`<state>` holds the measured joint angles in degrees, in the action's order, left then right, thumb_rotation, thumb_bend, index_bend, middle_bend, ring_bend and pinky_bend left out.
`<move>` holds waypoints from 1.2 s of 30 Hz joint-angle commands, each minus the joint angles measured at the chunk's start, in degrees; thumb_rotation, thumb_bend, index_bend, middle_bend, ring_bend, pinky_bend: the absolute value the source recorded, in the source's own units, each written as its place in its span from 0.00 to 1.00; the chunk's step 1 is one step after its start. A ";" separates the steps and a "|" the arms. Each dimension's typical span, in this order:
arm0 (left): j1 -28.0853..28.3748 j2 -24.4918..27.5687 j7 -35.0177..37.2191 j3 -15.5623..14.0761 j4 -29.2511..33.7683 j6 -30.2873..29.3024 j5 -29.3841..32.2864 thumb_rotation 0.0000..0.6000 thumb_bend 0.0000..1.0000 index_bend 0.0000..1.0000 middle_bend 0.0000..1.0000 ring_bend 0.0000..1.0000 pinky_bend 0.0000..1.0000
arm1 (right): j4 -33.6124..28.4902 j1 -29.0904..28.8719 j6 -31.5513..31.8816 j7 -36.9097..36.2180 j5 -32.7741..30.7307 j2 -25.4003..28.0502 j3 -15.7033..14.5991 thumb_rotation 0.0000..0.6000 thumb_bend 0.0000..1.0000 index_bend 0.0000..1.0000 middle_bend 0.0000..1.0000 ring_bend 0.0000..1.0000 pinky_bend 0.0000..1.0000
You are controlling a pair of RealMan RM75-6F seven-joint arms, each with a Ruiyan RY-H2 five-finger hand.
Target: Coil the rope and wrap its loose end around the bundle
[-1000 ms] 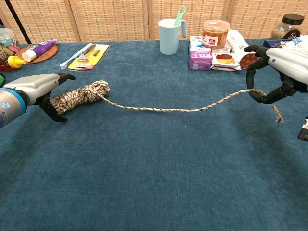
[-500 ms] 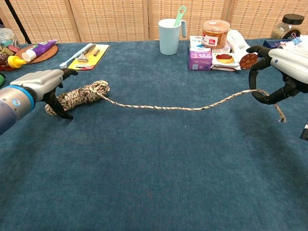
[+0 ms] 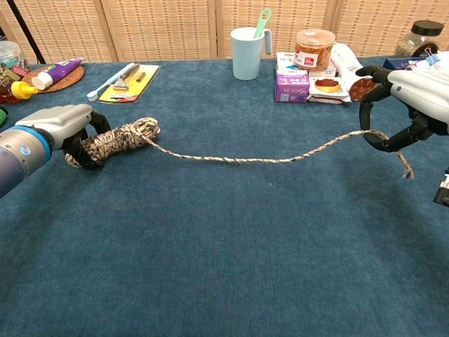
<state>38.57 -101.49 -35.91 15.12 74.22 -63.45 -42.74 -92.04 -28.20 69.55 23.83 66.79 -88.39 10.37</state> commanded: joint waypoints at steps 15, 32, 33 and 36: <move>-1.07 1.22 7.61 -1.36 -1.40 -1.43 -8.97 1.00 0.41 0.56 0.44 0.47 0.63 | -1.62 0.47 1.55 0.16 2.83 1.27 -0.83 1.00 0.49 0.62 0.00 0.00 0.00; -2.78 3.72 14.77 -1.31 0.98 -2.47 -14.76 1.00 0.50 0.65 0.51 0.53 0.67 | -7.78 1.10 3.65 1.46 5.63 5.37 -0.68 1.00 0.49 0.62 0.00 0.00 0.00; -2.93 3.90 16.01 -1.18 1.35 -2.54 -15.39 1.00 0.50 0.65 0.51 0.53 0.67 | -7.88 1.10 3.72 1.63 5.72 5.37 -0.71 1.00 0.49 0.62 0.00 0.00 0.00; -3.45 5.35 20.47 -0.90 2.96 -3.26 -18.64 1.00 0.50 0.67 0.52 0.54 0.67 | -8.60 0.98 4.04 2.13 6.04 5.68 -0.40 1.00 0.49 0.63 0.00 0.00 0.00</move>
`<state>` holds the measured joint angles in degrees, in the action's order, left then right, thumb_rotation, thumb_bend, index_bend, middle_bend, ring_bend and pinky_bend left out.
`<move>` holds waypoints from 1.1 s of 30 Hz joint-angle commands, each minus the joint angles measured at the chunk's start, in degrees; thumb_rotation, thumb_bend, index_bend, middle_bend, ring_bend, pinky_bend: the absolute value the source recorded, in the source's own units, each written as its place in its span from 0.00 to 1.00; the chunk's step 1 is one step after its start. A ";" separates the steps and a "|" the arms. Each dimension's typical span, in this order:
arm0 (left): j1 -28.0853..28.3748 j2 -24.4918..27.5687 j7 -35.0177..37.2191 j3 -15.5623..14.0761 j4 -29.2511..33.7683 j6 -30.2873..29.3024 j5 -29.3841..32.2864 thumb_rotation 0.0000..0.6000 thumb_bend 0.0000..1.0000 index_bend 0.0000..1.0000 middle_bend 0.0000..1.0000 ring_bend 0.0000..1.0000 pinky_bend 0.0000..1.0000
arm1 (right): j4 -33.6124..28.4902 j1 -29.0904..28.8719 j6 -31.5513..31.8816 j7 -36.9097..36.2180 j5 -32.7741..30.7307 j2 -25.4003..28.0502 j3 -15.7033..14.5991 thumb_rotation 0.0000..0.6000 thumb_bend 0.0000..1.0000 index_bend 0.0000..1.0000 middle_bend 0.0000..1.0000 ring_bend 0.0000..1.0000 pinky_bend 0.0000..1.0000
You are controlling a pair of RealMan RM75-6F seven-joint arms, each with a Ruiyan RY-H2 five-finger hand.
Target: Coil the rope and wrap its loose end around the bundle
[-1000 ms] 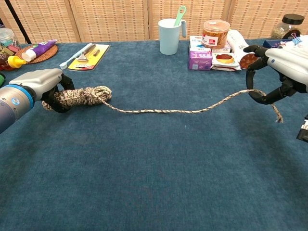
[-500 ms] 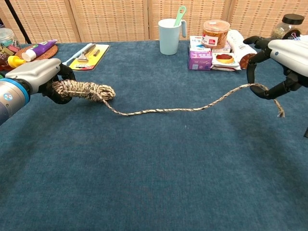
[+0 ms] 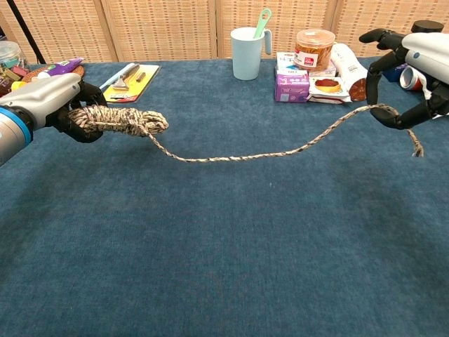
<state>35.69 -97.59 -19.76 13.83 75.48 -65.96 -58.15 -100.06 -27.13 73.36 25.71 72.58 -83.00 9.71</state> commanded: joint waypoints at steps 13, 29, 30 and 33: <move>4.57 3.82 0.53 0.43 1.35 1.52 -10.84 1.00 0.50 0.67 0.52 0.54 0.67 | -18.93 -1.98 -2.44 -0.14 -3.16 12.96 6.11 1.00 0.49 0.63 0.00 0.00 0.00; 6.55 2.31 -4.92 -0.89 3.00 3.33 -10.10 1.00 0.52 0.67 0.52 0.53 0.67 | -32.87 -11.46 -4.82 0.60 -25.23 24.55 21.99 1.00 0.49 0.64 0.00 0.00 0.00; 6.56 2.30 -4.98 -1.14 2.98 3.53 -10.13 1.00 0.52 0.67 0.52 0.53 0.67 | -32.84 -12.76 -5.77 -0.43 -28.69 25.36 23.62 1.00 0.49 0.64 0.00 0.00 0.00; 6.51 2.53 -4.78 -1.78 3.23 4.15 -10.24 1.00 0.52 0.67 0.52 0.53 0.67 | -30.96 -16.30 -7.81 -2.43 -37.22 27.35 27.41 1.00 0.50 0.65 0.00 0.00 0.00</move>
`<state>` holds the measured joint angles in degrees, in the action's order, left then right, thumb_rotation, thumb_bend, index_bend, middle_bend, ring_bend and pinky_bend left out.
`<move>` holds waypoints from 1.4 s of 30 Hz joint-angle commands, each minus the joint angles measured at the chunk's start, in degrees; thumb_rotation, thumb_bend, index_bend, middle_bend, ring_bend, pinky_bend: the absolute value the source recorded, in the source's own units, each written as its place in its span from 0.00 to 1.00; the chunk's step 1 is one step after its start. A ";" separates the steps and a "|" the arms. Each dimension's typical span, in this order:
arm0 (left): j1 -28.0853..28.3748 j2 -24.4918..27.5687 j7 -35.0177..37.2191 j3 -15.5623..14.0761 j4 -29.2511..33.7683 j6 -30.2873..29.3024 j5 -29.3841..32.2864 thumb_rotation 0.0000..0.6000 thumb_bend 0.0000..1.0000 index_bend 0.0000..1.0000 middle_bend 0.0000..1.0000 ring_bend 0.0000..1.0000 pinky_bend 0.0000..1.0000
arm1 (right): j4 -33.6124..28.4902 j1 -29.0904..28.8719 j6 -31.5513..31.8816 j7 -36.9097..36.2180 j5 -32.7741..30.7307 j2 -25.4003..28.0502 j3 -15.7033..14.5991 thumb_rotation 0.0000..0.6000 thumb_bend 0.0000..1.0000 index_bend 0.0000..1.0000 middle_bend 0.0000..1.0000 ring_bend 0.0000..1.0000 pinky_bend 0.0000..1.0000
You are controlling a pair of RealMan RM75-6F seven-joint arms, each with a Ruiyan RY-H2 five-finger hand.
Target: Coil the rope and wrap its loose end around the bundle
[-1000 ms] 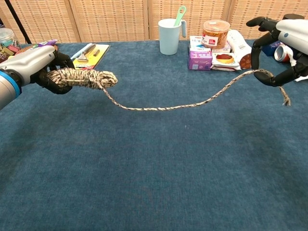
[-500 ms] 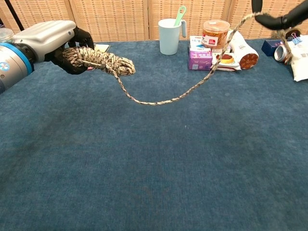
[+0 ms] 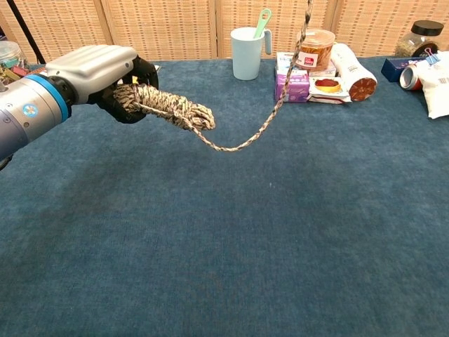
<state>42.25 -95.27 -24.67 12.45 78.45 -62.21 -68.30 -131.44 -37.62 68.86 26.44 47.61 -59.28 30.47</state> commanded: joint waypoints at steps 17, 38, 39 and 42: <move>0.44 6.72 1.41 -3.50 7.25 4.24 -3.10 1.00 0.52 0.67 0.52 0.53 0.67 | 13.88 -14.56 -4.81 -8.59 -17.86 2.70 7.14 1.00 0.52 0.68 0.00 0.00 0.00; 3.25 16.44 34.05 -5.33 15.09 12.90 -14.47 1.00 0.57 0.69 0.53 0.53 0.67 | 41.50 -21.08 -11.44 -13.68 -17.91 -14.03 -1.11 1.00 0.52 0.69 0.00 0.00 0.00; 3.50 16.69 35.19 -5.28 15.35 13.25 -14.69 1.00 0.58 0.69 0.53 0.53 0.67 | 42.22 -21.18 -11.65 -13.98 -17.83 -14.60 -1.24 1.00 0.52 0.69 0.00 0.00 0.00; 4.08 17.31 38.61 -4.73 16.55 13.68 -14.97 1.00 0.58 0.69 0.53 0.53 0.67 | 44.58 -21.41 -12.77 -14.56 -17.80 -16.42 -2.12 1.00 0.53 0.69 0.00 0.00 0.00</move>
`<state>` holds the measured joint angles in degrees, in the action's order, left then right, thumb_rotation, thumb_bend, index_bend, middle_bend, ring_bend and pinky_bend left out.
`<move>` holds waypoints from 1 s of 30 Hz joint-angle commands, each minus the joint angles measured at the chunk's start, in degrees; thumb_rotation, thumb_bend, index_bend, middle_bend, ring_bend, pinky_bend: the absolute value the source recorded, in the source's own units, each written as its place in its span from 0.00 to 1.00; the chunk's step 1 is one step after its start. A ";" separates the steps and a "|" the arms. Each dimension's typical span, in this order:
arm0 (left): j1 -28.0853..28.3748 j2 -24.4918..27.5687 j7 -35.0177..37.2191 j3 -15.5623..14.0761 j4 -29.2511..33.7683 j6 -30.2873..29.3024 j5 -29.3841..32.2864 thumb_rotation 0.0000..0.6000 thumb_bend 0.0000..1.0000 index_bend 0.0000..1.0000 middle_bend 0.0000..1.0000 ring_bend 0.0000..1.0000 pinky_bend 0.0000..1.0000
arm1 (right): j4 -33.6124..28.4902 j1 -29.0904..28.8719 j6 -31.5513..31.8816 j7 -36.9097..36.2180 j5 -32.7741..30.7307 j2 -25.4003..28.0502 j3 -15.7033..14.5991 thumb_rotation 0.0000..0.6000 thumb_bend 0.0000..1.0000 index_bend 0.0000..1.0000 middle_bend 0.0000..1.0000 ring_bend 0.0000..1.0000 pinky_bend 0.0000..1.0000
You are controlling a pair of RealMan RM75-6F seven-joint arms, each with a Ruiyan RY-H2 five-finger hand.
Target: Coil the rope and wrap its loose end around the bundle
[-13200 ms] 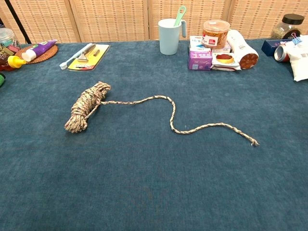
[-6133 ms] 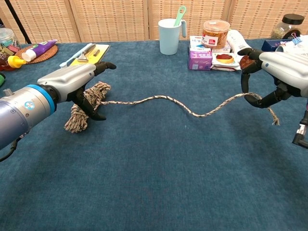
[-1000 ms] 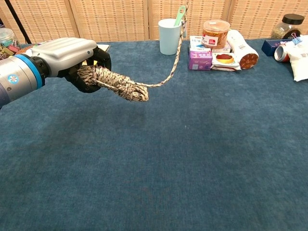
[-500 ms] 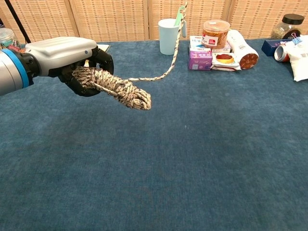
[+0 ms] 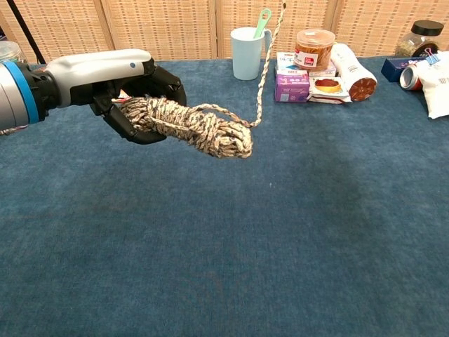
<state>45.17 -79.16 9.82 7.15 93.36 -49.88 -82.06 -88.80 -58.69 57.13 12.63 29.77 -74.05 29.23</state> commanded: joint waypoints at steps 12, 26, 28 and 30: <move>1.76 -1.19 14.20 5.91 2.90 -1.14 3.72 1.00 0.60 0.70 0.54 0.53 0.67 | 7.21 0.69 -3.73 -1.74 2.30 -7.45 -5.57 1.00 0.53 0.69 0.00 0.00 0.00; 3.15 -9.30 2.36 11.88 2.21 -8.39 13.16 1.00 0.60 0.70 0.54 0.53 0.67 | 5.88 4.19 -2.22 -0.64 11.28 -11.80 -12.18 1.00 0.53 0.70 0.00 0.00 0.00; 3.38 -10.85 0.82 12.69 1.64 -9.70 14.47 1.00 0.60 0.70 0.54 0.53 0.67 | 4.96 4.82 -1.64 -0.67 12.79 -11.88 -12.75 1.00 0.53 0.70 0.00 0.00 0.00; 3.54 -12.71 -0.63 13.72 0.86 -11.55 15.77 1.00 0.60 0.70 0.54 0.53 0.67 | 3.81 5.58 -0.90 -0.59 14.66 -11.77 -13.43 1.00 0.53 0.70 0.00 0.00 0.00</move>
<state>48.38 -90.45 10.26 19.83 94.94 -60.03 -67.51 -83.99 -53.86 55.55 11.93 43.14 -85.71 16.57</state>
